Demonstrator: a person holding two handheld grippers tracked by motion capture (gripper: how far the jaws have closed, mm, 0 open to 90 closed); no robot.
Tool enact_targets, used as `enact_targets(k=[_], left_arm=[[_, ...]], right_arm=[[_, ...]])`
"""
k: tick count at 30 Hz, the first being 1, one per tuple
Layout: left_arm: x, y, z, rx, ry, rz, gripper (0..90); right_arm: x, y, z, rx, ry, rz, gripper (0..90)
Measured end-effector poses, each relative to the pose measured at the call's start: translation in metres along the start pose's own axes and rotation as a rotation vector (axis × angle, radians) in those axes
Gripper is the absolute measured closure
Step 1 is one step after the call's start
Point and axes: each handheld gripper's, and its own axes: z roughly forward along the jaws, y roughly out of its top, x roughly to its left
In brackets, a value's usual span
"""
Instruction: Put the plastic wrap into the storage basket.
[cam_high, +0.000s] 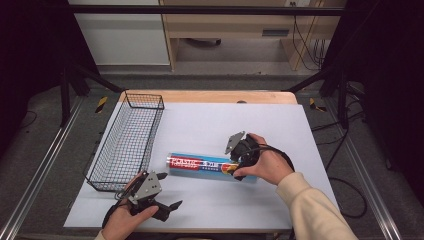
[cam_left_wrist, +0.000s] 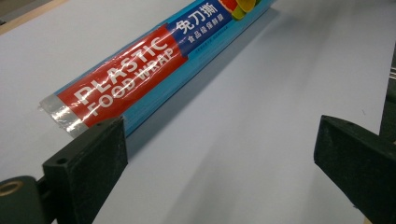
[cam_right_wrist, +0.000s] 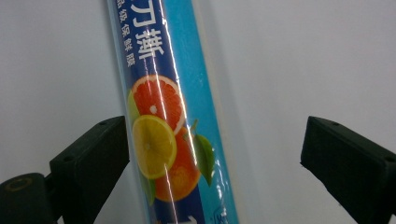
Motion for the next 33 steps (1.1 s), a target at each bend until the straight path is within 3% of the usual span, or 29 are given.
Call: enact_targets(k=[8, 18, 27, 33], left_arm=[[-0.001, 0.000, 0.002, 0.010, -0.006, 0.005, 3.1], [-0.002, 0.000, 0.003, 0.021, -0.010, 0.015, 3.2], [-0.003, 0.000, 0.004, 0.033, -0.014, 0.022, 3.2], [-0.003, -0.001, 0.005, 0.036, -0.015, 0.022, 3.3]], right_arm=[[-0.001, 0.000, 0.023, 0.028, 0.071, -0.026, 10.6], [0.000, 0.001, 0.039, 0.037, 0.106, -0.021, 10.9], [0.004, -0.003, 0.049, 0.054, 0.134, -0.019, 18.6], [0.002, -0.003, 0.049, 0.051, 0.150, -0.032, 28.6]])
